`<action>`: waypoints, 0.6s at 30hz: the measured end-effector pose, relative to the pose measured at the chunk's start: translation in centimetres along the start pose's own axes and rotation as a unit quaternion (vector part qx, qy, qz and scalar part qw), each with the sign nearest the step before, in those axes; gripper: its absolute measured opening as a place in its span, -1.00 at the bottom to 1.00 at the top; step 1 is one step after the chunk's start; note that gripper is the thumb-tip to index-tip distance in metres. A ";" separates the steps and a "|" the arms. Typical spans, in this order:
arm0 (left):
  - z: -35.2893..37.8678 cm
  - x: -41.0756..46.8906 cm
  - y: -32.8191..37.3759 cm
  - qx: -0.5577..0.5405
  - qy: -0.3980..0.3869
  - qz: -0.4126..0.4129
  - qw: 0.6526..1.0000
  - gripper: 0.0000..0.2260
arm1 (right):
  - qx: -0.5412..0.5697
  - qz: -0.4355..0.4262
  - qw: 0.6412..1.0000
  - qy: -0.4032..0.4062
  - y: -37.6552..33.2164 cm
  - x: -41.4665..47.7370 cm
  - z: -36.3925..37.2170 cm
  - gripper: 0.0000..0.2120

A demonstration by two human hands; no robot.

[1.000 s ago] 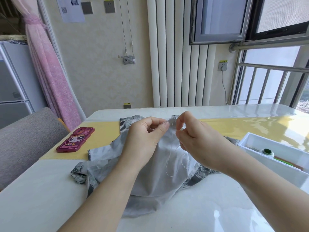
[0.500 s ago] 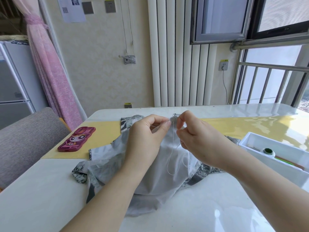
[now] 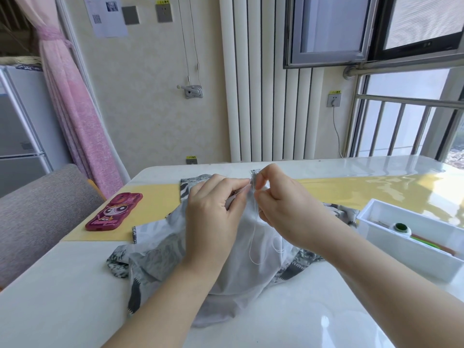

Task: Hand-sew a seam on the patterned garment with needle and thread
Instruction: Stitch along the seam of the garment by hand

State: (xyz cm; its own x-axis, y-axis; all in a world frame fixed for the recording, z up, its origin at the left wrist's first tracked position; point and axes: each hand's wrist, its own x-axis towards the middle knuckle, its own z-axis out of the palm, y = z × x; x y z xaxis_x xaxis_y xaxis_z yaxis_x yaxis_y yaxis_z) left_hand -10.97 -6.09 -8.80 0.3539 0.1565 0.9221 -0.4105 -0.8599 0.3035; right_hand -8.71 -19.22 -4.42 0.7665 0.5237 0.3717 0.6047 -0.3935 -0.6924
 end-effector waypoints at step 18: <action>-0.1 1.0 1.0 -0.272 -0.059 -0.261 0.925 -0.84 | 0.083 -0.065 0.994 0.014 0.9 0.2 -1.3 -0.93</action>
State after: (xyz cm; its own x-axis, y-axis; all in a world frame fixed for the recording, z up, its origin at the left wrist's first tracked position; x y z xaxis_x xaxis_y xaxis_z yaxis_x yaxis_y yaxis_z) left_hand -11.08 -6.73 -7.52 0.6986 0.3998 0.5933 -0.5082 -0.3064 0.8049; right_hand -7.74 -20.45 -4.16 0.6917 0.5399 0.4797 0.6566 -0.1935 -0.7290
